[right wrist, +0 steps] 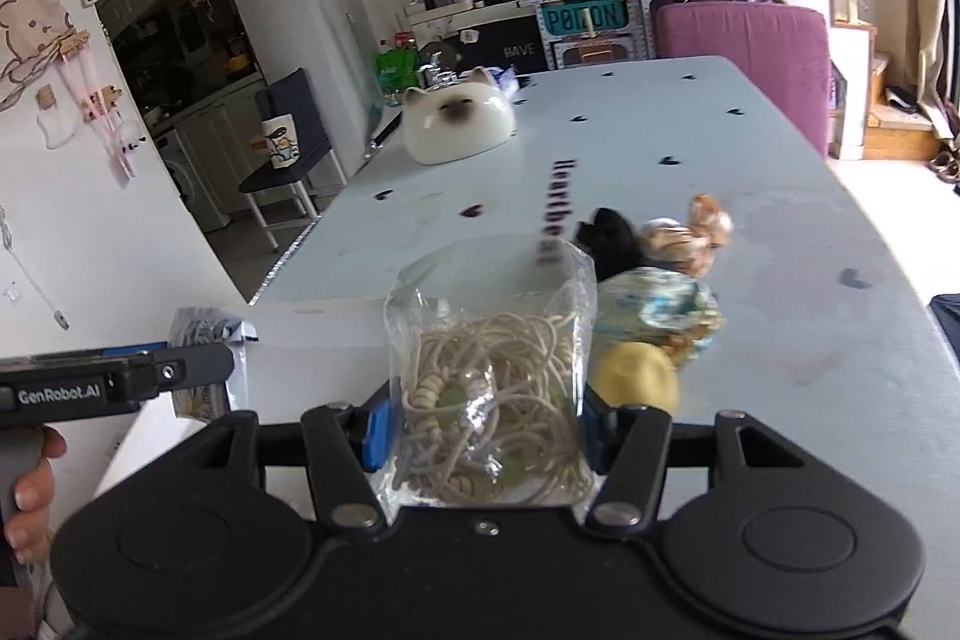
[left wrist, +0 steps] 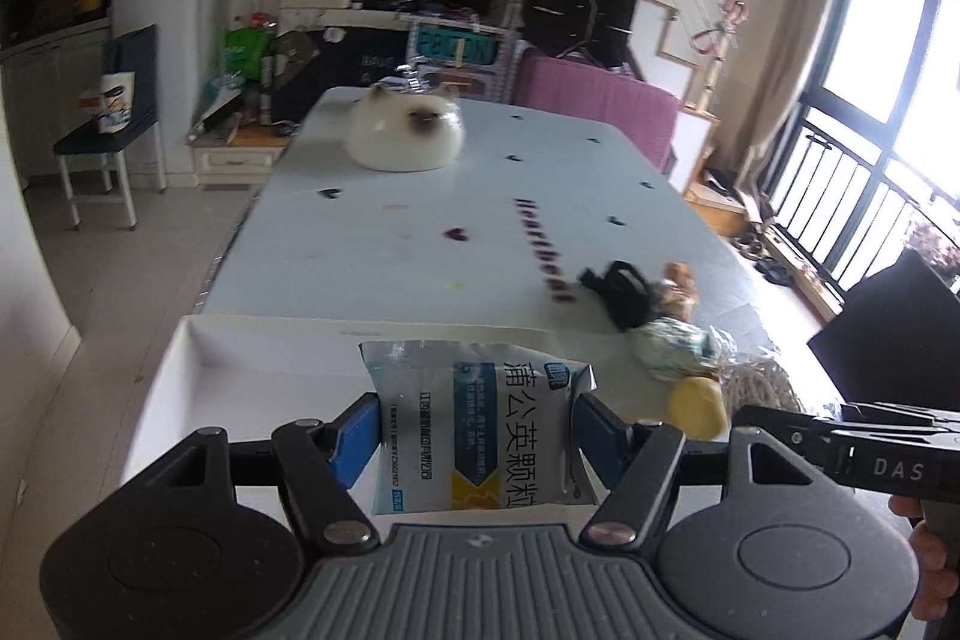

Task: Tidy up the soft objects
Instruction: 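Lift and carry the sachet and white cord bag toward the white box with both tools, then lower the sachet and white cord bag into the box and open both tools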

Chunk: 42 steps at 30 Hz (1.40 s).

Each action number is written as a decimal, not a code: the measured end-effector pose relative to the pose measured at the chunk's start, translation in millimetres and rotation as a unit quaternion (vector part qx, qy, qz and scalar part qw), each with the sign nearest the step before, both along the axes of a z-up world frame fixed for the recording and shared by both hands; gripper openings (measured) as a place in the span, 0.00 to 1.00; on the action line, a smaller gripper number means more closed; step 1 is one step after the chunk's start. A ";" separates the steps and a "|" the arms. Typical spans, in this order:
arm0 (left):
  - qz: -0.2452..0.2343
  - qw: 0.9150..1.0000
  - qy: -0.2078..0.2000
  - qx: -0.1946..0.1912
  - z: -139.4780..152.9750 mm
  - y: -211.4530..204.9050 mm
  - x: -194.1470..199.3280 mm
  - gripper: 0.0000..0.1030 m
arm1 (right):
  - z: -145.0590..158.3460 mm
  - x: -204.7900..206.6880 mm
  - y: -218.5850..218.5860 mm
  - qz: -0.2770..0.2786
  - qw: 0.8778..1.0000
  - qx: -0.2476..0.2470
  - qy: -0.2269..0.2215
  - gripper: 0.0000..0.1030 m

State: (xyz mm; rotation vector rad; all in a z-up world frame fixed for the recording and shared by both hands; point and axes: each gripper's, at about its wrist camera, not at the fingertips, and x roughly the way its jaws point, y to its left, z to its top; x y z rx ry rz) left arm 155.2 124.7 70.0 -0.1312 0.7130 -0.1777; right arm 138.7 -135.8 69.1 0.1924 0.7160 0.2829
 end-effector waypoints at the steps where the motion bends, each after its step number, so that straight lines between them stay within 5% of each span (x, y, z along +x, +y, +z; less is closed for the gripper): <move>1: 0.005 1.000 0.003 0.000 -1.3 6.2 1.7 0.68 | -0.5 2.4 5.6 0.002 1.000 0.004 0.003 0.57; 7: 0.035 0.999 0.017 -0.003 -10.8 40.8 12.6 0.68 | -7.6 21.8 47.7 0.032 0.999 0.007 0.021 0.57; 13: 0.057 0.998 0.031 -0.009 -19.6 71.3 17.1 0.68 | -18.3 45.1 94.5 0.160 0.985 -0.069 0.013 0.57; 25: 0.062 0.996 0.055 -0.023 -39.0 89.5 35.1 0.68 | -55.3 78.8 158.5 0.360 0.909 -0.210 0.007 0.59; 30: 0.054 0.996 0.069 -0.025 -49.0 86.1 47.0 0.68 | -70.3 64.2 169.8 0.375 0.864 -0.331 -0.061 0.85; 35: 0.050 0.995 0.081 -0.018 -58.9 81.7 57.6 0.68 | -68.5 69.6 162.7 0.323 0.866 -0.375 -0.071 0.85; 39: 0.048 0.995 0.089 -0.013 -64.0 80.7 68.6 0.68 | -64.3 81.2 149.7 0.286 0.895 -0.339 -0.049 0.82; 42: 0.054 0.994 0.097 -0.005 -68.1 80.6 81.4 0.68 | -61.6 74.3 142.8 0.272 0.903 -0.328 -0.054 0.80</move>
